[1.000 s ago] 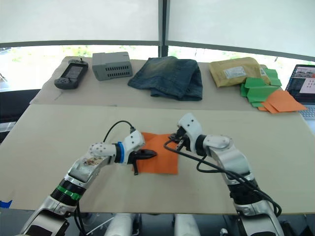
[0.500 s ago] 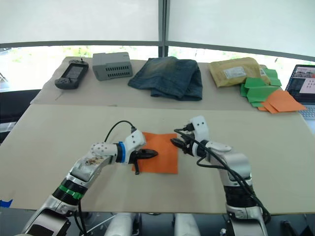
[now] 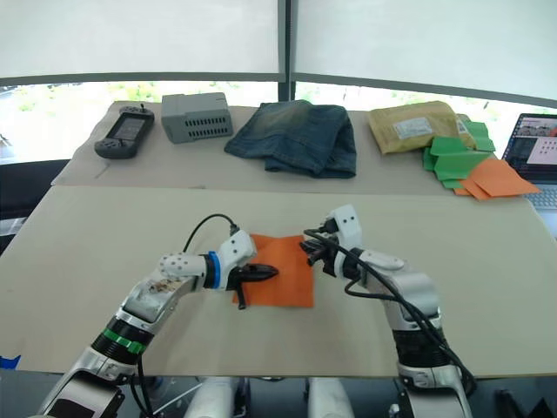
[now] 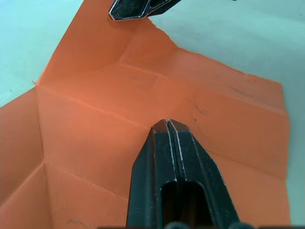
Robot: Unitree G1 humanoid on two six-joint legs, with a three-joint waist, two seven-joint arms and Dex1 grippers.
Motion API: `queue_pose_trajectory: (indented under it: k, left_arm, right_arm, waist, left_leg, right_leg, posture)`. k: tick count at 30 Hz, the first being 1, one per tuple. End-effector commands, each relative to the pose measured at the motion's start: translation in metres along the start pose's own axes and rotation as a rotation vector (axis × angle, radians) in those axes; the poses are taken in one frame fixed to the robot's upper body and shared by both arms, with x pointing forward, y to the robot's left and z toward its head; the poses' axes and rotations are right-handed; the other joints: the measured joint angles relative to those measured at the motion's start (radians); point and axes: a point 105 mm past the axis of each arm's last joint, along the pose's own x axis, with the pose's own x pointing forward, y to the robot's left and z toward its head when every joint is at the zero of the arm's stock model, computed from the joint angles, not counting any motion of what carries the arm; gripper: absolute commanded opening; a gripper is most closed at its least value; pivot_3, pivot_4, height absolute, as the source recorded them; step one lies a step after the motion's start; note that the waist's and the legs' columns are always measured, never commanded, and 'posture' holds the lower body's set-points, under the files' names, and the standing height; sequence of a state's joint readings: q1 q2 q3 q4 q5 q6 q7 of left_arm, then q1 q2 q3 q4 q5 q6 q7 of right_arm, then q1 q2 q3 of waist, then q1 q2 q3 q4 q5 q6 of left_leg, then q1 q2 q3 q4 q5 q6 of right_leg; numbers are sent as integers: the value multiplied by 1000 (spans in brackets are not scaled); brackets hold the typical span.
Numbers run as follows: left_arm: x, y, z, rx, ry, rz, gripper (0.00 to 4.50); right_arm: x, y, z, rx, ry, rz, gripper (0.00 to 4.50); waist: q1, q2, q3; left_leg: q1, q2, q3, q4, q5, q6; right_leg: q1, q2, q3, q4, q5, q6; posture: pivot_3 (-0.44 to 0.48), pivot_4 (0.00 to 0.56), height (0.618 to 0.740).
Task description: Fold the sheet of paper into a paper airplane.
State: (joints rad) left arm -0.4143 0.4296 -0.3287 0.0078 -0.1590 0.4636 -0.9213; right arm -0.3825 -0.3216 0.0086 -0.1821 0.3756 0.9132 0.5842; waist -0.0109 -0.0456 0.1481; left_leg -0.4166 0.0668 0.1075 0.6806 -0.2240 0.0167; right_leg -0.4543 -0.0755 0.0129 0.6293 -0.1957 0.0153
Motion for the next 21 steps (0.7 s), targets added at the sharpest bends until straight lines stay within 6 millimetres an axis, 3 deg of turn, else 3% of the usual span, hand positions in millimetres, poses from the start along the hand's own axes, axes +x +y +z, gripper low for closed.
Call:
queue_pose_trajectory:
  k: [1, 9, 14, 21]
  left_arm:
    - [0, -1, -16, -47, 53, 15, 0]
    - [-1, 3, -16, -45, 55, 23, 0]
    - [-1, 3, -16, -45, 54, 21, 0]
    - [0, 5, -12, -56, 36, 25, 0]
  right_arm:
    - [-2, 14, 18, -141, -50, 57, 31]
    - [3, 43, 2, -815, -35, 142, 31]
    - [2, 46, -14, -1002, -15, 169, 31]
    - [11, 33, -28, -1145, 11, 108, 31]
  waist:
    - [0, 0, 0]
    - [0, 0, 0]
    - [0, 0, 0]
    - [0, 0, 0]
  left_leg:
    - [0, 0, 0, 0, 0, 0]
    - [0, 0, 0, 0, 0, 0]
    - [0, 0, 0, 0, 0, 0]
    - [1, 0, 1, 0, 0, 0]
  right_leg:
    - [0, 0, 0, 0, 0, 0]
    - [0, 0, 0, -1, -1, 0]
    - [0, 0, 0, -1, -1, 0]
    - [0, 0, 0, -1, -1, 0]
  posture:
    - [0, 150, 716]
    - [0, 150, 716]
    - [0, 150, 716]
    - [0, 150, 716]
